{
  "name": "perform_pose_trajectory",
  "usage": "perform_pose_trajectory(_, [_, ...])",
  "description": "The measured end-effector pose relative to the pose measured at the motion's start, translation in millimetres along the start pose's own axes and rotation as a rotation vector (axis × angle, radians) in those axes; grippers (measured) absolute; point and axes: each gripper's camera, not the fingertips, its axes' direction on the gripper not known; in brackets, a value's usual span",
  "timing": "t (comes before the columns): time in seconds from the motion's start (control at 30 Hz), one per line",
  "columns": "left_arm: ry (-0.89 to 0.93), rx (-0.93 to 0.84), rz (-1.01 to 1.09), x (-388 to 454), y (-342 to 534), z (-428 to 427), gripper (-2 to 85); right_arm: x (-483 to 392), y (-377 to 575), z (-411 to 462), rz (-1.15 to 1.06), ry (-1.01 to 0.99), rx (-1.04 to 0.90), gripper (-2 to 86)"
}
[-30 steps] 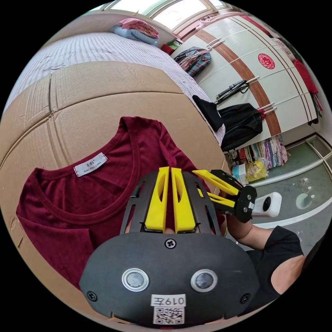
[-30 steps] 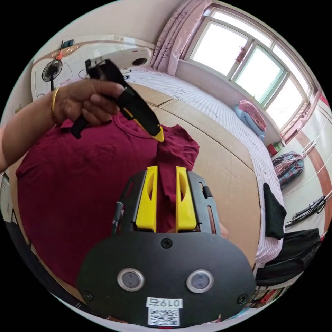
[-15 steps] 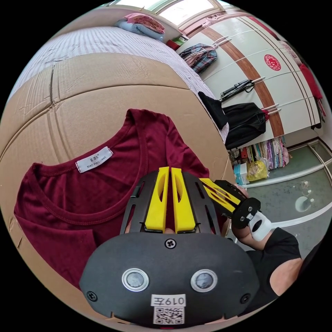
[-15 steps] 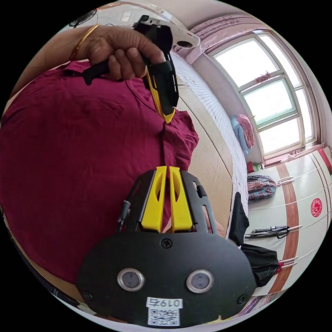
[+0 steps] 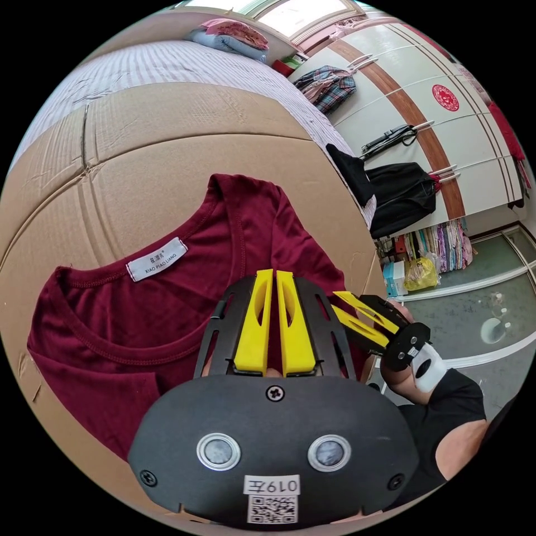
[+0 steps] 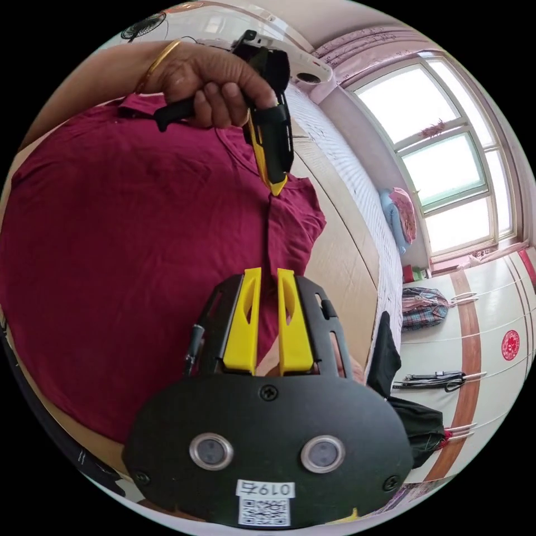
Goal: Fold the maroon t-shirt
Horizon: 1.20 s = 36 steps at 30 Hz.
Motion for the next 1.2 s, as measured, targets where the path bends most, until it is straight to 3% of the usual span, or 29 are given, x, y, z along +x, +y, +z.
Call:
perform_pose_trajectory(0.23, [0.0, -0.007, 0.006, -1.5, -1.6, 0.6, 1.7, -44.2, 0.3, -3.7, -0.134, 0.162, -0.028, 2.7])
perform_pose_trajectory(1.2, [-0.003, -0.009, 0.023, 0.0, 3.7, -20.1, 1.7, -105.9, 17.5, 3.3, -0.293, 0.223, -0.088, 8.7])
